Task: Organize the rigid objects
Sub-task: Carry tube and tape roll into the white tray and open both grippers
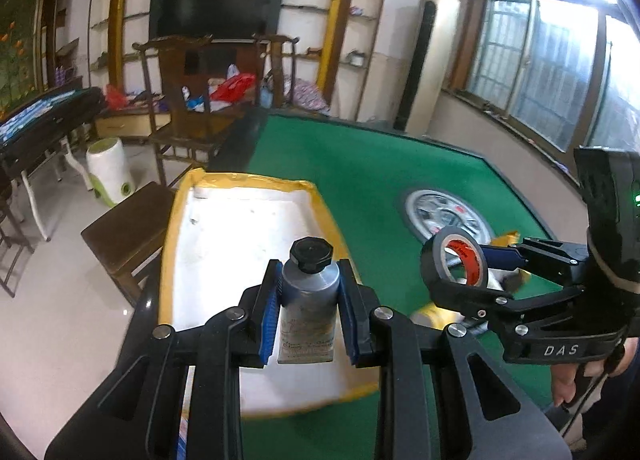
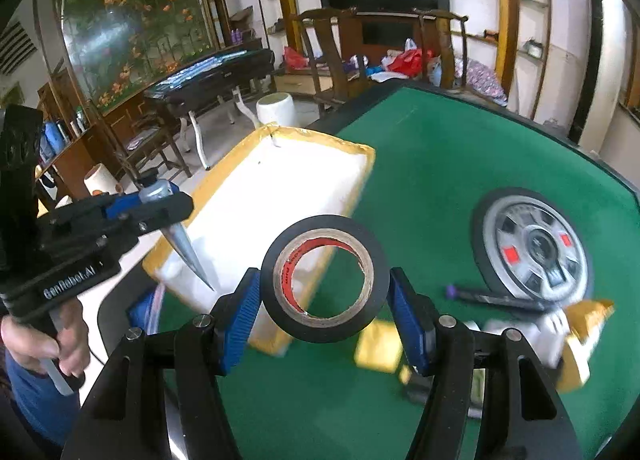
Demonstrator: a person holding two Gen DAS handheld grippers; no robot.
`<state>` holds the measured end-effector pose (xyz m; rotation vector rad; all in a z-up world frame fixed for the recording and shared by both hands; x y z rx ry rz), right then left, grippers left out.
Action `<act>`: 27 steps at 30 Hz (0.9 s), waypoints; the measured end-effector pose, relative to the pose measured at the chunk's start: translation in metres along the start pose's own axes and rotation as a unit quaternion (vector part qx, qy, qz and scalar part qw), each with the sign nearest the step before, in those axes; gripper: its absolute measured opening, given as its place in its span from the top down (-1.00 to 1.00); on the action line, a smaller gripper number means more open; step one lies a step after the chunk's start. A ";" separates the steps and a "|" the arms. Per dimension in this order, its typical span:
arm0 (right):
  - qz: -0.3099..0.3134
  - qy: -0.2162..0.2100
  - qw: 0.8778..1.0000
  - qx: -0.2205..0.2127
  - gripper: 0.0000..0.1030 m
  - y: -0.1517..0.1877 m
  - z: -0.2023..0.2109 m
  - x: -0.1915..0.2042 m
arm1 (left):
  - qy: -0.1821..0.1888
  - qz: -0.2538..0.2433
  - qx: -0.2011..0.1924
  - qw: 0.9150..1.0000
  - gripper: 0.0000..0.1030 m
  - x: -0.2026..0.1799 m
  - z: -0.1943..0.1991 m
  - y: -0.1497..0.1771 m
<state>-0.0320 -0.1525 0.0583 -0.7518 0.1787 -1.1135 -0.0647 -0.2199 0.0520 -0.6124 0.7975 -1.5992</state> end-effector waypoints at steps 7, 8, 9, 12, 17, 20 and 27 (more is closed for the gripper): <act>-0.024 -0.008 0.999 0.030 -0.13 -0.035 -0.070 0.006 | -0.008 0.021 0.062 0.998 0.54 0.033 -0.060 -0.008; -0.022 -0.004 0.999 0.032 -0.13 -0.040 -0.080 0.006 | -0.010 0.025 0.068 0.997 0.54 0.036 -0.065 -0.007; -0.019 0.007 0.999 0.030 -0.13 -0.044 -0.090 0.005 | -0.010 0.033 0.073 0.997 0.54 0.041 -0.071 -0.007; -0.034 0.010 0.998 0.042 -0.13 -0.053 -0.110 -0.001 | -0.006 0.054 0.088 0.995 0.54 0.053 -0.086 -0.008; -0.074 -0.002 0.995 0.064 -0.13 -0.066 -0.134 -0.010 | -0.009 0.060 0.098 0.993 0.54 0.056 -0.102 -0.013; -0.095 -0.007 0.993 0.068 -0.13 -0.068 -0.143 -0.014 | -0.020 0.064 0.096 0.993 0.55 0.060 -0.108 -0.015; -0.097 -0.016 0.993 0.072 -0.14 -0.064 -0.135 -0.018 | -0.003 0.094 0.092 0.991 0.48 0.070 -0.115 -0.012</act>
Point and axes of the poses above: each gripper's, at about its wrist camera, not at the fingertips, and z roughly against the way its jaws point, x to its left, y to its underside, the point moved 8 cm from there along -z, roughly the way its jaws point, and after that the axes turned 9 degrees about -z, right-handed, at the moved point
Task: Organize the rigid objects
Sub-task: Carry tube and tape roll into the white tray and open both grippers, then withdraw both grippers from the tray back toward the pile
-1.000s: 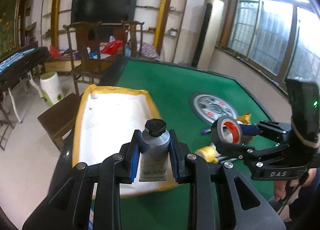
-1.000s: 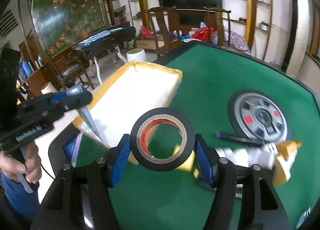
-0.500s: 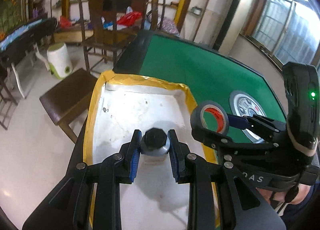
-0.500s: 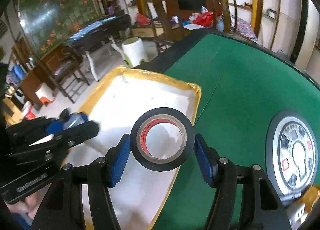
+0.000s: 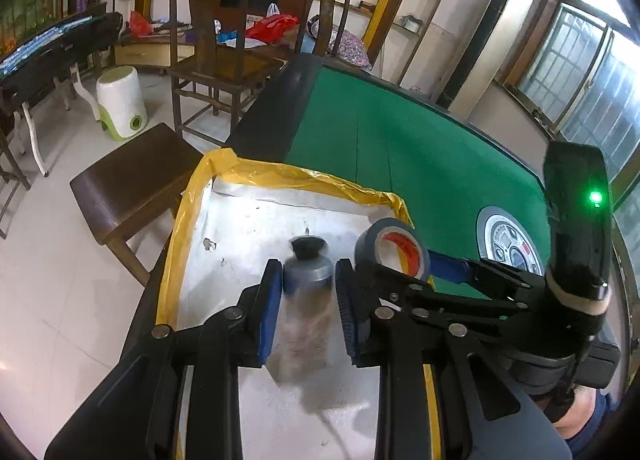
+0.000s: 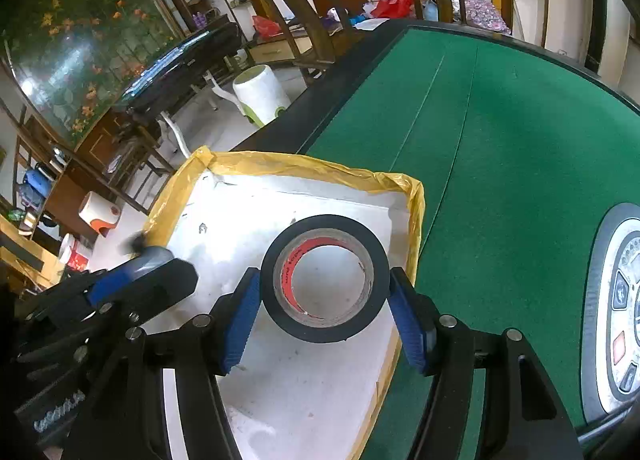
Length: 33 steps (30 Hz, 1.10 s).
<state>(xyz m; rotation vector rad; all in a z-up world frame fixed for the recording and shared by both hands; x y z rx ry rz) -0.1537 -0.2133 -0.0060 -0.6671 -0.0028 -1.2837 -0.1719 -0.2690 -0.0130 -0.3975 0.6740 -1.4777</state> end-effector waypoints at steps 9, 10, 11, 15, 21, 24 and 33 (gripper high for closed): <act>-0.001 -0.020 0.999 -0.038 -0.38 -0.002 0.031 -0.010 | 0.019 0.020 -0.029 0.999 0.07 -0.004 0.022 -0.008; -0.002 -0.025 0.999 -0.040 -0.38 -0.001 0.035 -0.011 | 0.022 0.016 -0.029 0.999 0.07 -0.007 0.025 -0.006; -0.005 -0.032 0.999 -0.040 -0.38 0.003 0.042 -0.015 | 0.025 0.010 -0.030 0.999 0.07 -0.011 0.031 -0.003; -0.028 -0.037 0.998 -0.032 -0.38 0.032 0.072 -0.051 | 0.033 -0.030 -0.049 0.998 0.06 -0.036 0.056 0.013; -0.049 -0.037 0.998 0.017 -0.39 0.071 0.080 -0.090 | 0.083 -0.055 -0.084 0.992 -0.09 -0.082 0.091 0.045; -0.033 -0.039 0.998 0.029 -0.38 0.087 0.082 -0.089 | 0.109 -0.054 -0.082 0.989 -0.09 -0.101 0.101 0.061; -0.011 -0.067 0.992 -0.105 -0.38 0.099 0.165 -0.121 | 0.122 -0.095 -0.046 0.987 -0.12 -0.171 0.093 0.110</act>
Point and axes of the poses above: each gripper's, at about its wrist camera, not at the fingertips, and z roughly against the way its jaws point, x to its left, y to its underside, the point moved 8 cm from there along -z, roughly the way its jaws point, and after that the axes turned 9 degrees about -z, right-handed, at the moved point
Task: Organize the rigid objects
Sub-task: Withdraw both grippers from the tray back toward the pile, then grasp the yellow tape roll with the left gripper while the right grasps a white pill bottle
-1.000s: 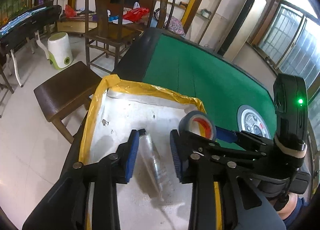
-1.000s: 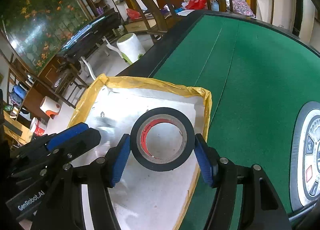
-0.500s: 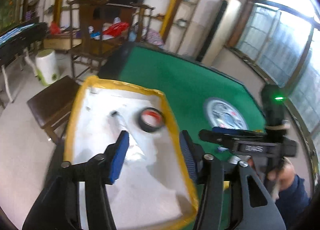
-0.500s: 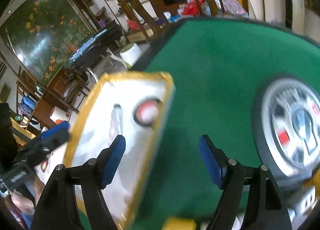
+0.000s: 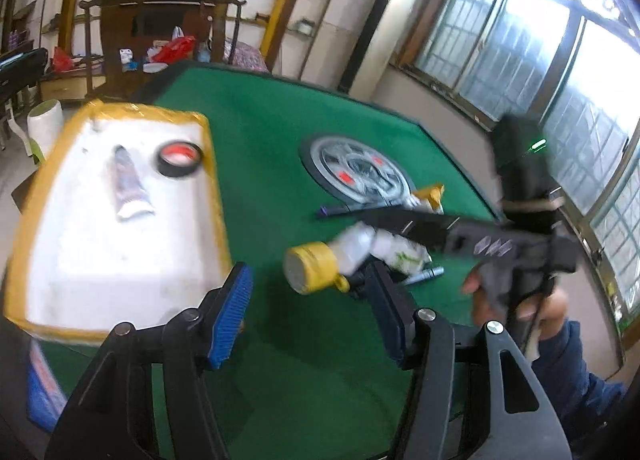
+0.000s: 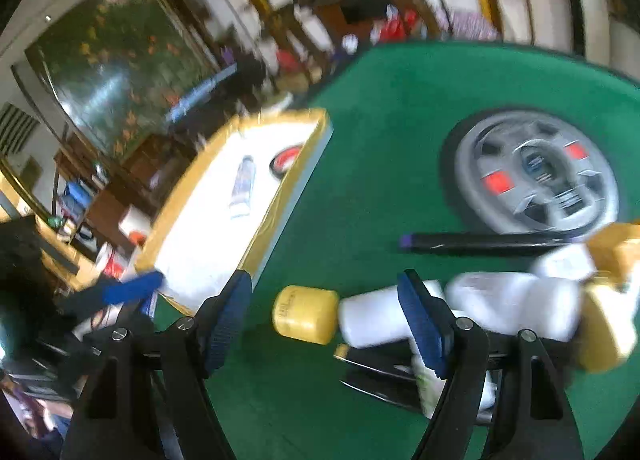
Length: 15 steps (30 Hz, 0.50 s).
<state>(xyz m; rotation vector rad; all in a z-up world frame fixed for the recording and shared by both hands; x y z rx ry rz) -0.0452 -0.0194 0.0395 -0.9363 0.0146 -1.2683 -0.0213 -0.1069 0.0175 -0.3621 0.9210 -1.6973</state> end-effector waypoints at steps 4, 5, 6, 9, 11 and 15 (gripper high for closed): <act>-0.013 0.005 0.998 -0.057 -0.38 -0.006 0.037 -0.031 | -0.030 -0.011 0.020 0.999 -0.12 -0.019 -0.021 0.008; -0.017 0.003 0.998 -0.060 -0.38 -0.005 0.041 -0.037 | -0.038 -0.013 0.027 0.999 -0.12 -0.023 -0.027 0.010; -0.024 0.010 0.998 -0.062 -0.38 -0.005 0.046 -0.047 | -0.045 -0.017 0.035 0.998 -0.12 -0.026 -0.033 0.012; -0.047 0.030 0.996 -0.069 -0.38 -0.014 0.054 -0.064 | -0.065 -0.012 0.046 0.997 -0.12 -0.026 -0.042 0.018; -0.061 0.028 0.995 -0.068 -0.38 -0.012 0.061 -0.074 | -0.071 -0.001 0.050 0.996 -0.12 -0.025 -0.049 0.019; -0.070 0.014 0.996 -0.053 -0.38 -0.010 0.057 -0.070 | -0.079 0.012 0.053 0.995 -0.12 -0.021 -0.059 0.020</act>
Point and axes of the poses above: each gripper's, at about its wrist camera, not at the fingertips, and z roughly against the way its jaws point, x to its left, y to its underside, the point moved 8 cm from there along -z, roughly the way its jaws point, and after that the axes turned 9 degrees about -z, right-handed, at the moved point
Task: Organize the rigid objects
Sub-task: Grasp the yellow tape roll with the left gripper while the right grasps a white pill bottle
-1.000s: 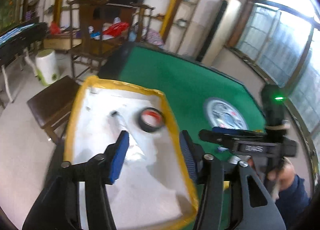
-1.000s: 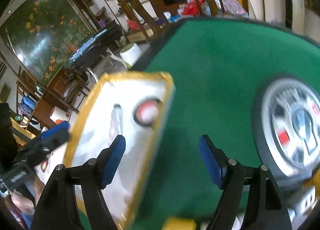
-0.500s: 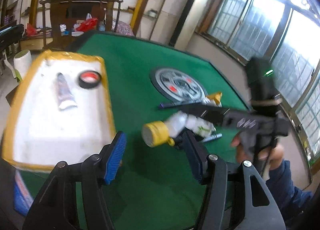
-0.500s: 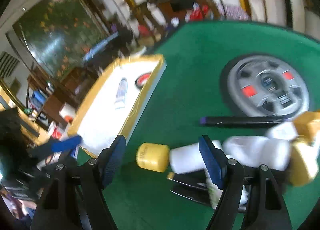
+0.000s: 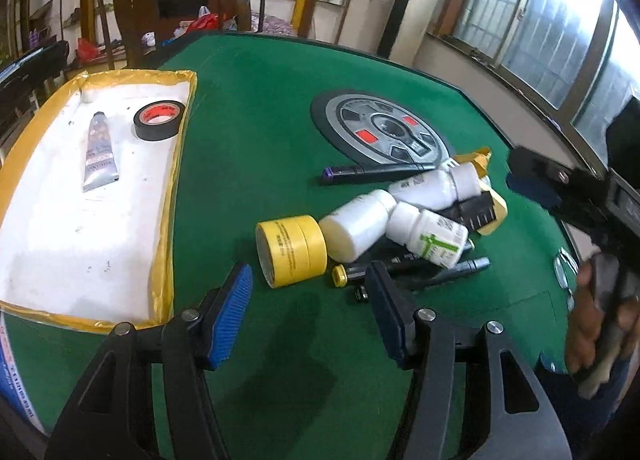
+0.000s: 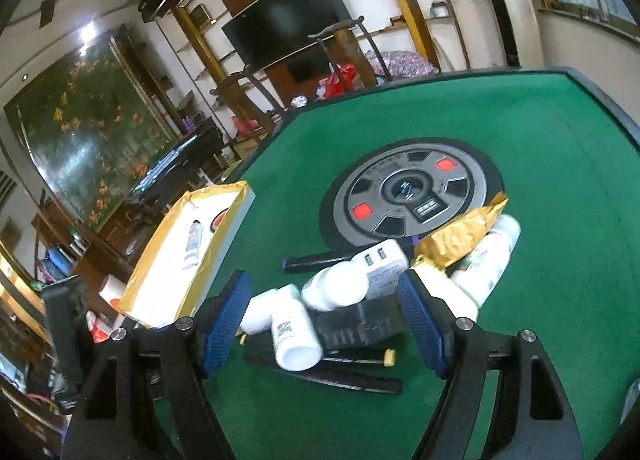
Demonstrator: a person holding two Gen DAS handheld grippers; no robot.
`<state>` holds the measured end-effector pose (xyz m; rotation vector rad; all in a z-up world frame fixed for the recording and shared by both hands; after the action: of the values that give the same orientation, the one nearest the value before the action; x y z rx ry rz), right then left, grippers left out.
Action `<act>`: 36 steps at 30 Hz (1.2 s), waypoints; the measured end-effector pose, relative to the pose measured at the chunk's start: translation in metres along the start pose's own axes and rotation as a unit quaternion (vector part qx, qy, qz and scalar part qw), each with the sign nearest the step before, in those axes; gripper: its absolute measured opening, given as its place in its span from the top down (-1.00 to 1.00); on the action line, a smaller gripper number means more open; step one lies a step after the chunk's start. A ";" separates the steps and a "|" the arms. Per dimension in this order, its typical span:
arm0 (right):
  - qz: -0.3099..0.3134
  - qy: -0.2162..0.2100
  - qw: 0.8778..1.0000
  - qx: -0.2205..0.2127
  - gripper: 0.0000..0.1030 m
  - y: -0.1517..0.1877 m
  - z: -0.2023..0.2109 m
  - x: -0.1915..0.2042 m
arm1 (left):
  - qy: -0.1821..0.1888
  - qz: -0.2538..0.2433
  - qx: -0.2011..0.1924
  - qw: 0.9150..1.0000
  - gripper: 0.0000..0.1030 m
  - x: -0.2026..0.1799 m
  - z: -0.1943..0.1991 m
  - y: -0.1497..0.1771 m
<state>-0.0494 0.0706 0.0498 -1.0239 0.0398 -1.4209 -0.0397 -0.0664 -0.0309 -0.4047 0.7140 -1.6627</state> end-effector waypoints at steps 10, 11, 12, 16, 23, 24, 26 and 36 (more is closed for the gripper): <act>0.058 -0.014 0.998 0.032 -0.23 0.038 -0.020 0.019 | -0.026 0.001 0.008 1.000 0.05 0.014 -0.024 -0.001; 0.067 -0.008 0.997 0.033 -0.15 0.045 -0.023 0.019 | -0.023 0.001 0.005 1.000 0.05 0.014 -0.023 -0.002; 0.088 0.003 0.995 0.038 -0.04 0.050 -0.029 0.022 | -0.018 0.005 0.001 1.000 0.05 0.015 -0.023 -0.004; 0.110 0.029 0.993 0.039 0.11 0.057 -0.042 0.018 | -0.023 0.006 0.009 1.000 0.05 0.019 -0.026 -0.005; 0.148 0.051 0.986 0.051 0.13 0.068 -0.055 0.023 | -0.055 -0.013 0.034 0.998 0.04 0.018 -0.033 -0.003; 0.154 0.062 0.985 0.056 0.28 0.070 -0.058 0.021 | -0.058 -0.015 0.036 0.998 0.04 0.017 -0.034 -0.003; 0.145 0.062 0.986 0.058 0.41 0.069 -0.059 0.019 | -0.061 -0.018 0.039 0.997 0.05 0.017 -0.035 -0.003; 0.153 0.076 0.984 0.050 0.41 0.072 -0.053 0.018 | -0.066 -0.010 0.035 0.997 0.38 0.023 -0.032 -0.004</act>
<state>-0.0199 0.0140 -0.0149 -0.7880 0.2266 -1.2035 -0.0681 -0.0804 -0.0550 -0.4687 0.5536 -1.6579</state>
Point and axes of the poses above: each gripper's, at about its wrist camera, not at the fingertips, and z roughly against the way its jaws point, x to its left, y to its underside, the point moved 8 cm from there along -z, roughly the way its jaws point, and after that the axes turned 9 degrees about -z, right-handed, at the moved point
